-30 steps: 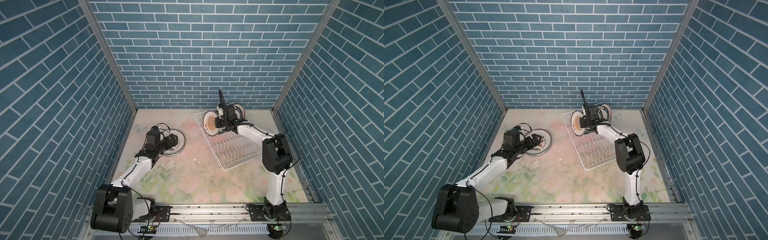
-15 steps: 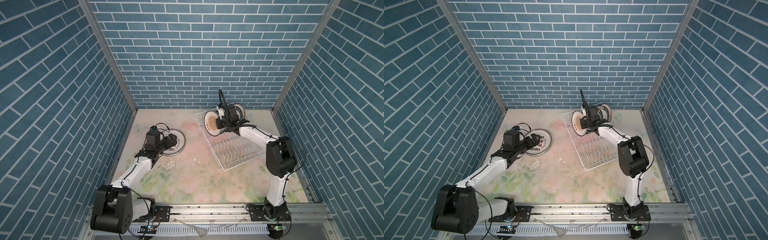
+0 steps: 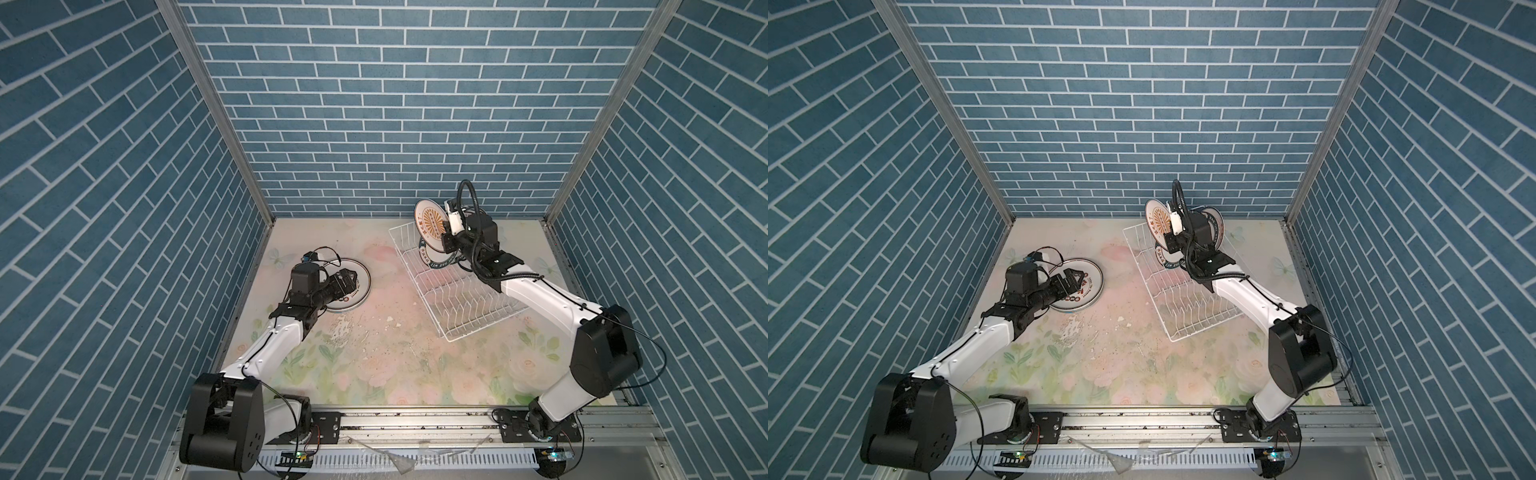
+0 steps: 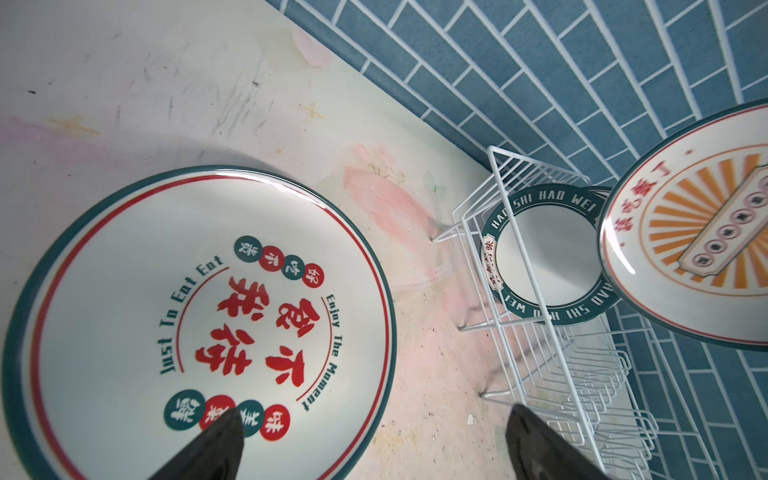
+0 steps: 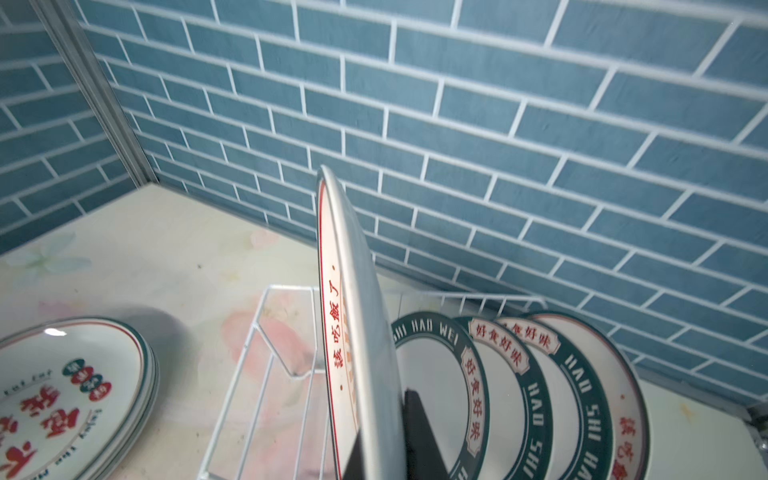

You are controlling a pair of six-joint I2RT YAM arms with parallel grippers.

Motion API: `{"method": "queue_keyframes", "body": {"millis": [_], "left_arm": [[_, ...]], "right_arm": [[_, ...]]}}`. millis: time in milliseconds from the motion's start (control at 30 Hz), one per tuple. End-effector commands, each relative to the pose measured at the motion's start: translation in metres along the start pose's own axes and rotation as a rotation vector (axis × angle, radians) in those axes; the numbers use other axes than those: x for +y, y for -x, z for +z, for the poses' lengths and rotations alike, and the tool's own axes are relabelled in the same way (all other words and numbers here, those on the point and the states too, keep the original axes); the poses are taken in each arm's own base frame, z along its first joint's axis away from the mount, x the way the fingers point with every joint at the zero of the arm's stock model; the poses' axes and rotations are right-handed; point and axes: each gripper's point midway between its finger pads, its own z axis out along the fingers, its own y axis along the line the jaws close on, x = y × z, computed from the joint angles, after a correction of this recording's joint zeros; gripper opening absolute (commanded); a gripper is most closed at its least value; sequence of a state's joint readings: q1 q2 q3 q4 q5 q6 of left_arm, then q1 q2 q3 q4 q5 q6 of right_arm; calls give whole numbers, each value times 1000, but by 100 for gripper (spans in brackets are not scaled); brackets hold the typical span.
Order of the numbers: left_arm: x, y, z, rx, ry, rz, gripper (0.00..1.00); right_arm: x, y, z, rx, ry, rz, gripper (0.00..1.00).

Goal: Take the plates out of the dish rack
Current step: 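Lift the orange-sunburst plate out of the rack with the right gripper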

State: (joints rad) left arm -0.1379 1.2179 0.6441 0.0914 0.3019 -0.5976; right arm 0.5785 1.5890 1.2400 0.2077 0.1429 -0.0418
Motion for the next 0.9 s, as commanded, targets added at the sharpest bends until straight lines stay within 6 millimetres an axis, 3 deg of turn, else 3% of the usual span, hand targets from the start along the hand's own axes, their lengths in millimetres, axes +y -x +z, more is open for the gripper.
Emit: {"method": "queue_keyframes", "body": {"millis": [0, 67, 233, 367, 700, 867], "left_arm": [[-15, 2, -3, -10, -80, 25, 99], [-20, 2, -2, -6, -107, 22, 99], [-27, -3, 1, 16, -156, 14, 99], [-39, -2, -1, 9, -232, 7, 100], [-73, 3, -19, -30, -411, 12, 99], [-85, 2, -21, -14, -460, 14, 99]], "right_arm": [[-5, 48, -30, -207, -45, -8, 0], [-3, 46, -41, -215, -39, 41, 0], [8, 28, -74, -197, 82, 369, 0], [22, 14, -85, -138, 175, 572, 0], [74, -34, -64, 144, 352, 873, 0], [100, -39, -53, 192, 460, 935, 0]]}}
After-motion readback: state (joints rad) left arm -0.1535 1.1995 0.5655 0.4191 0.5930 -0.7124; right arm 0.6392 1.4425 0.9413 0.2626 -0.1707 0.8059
